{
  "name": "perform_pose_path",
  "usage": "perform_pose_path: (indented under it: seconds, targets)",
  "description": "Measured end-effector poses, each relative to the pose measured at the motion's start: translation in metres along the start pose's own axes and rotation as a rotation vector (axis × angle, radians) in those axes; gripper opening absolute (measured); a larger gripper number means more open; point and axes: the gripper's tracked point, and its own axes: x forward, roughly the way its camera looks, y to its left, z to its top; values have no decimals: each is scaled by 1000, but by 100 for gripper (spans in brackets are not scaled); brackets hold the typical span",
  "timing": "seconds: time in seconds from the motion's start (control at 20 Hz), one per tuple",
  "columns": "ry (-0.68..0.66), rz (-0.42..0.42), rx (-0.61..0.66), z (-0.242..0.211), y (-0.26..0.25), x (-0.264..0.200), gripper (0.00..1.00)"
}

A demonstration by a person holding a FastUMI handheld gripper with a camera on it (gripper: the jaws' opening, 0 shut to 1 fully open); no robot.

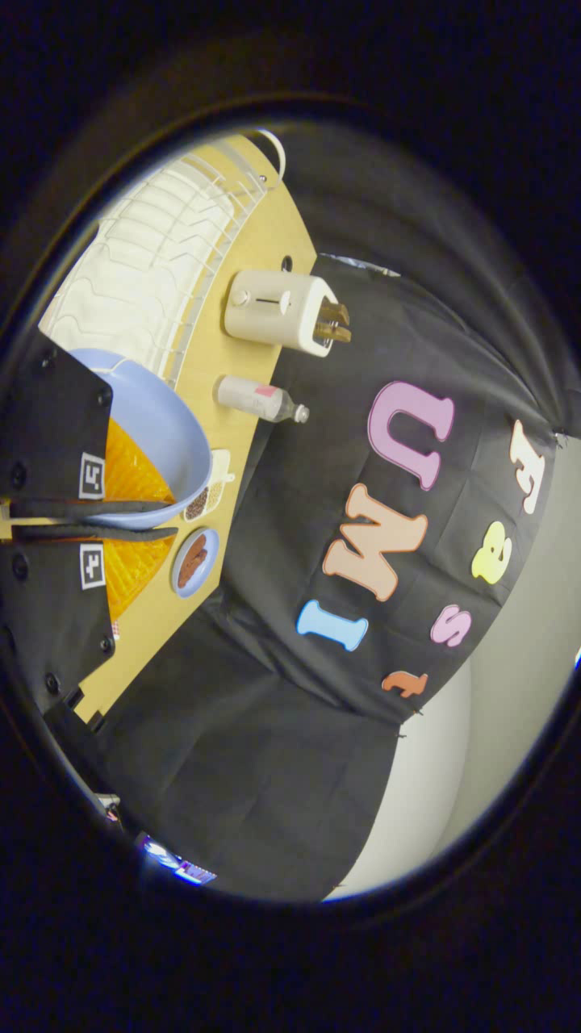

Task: Take the plate from the dish rack, then take the spoon from the basket and place it into the plate.

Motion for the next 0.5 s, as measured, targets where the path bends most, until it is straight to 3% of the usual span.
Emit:
perform_pose_path:
  seconds: [0.5]
  targets:
    - [-82,-14,-135,30,6,-3,6]
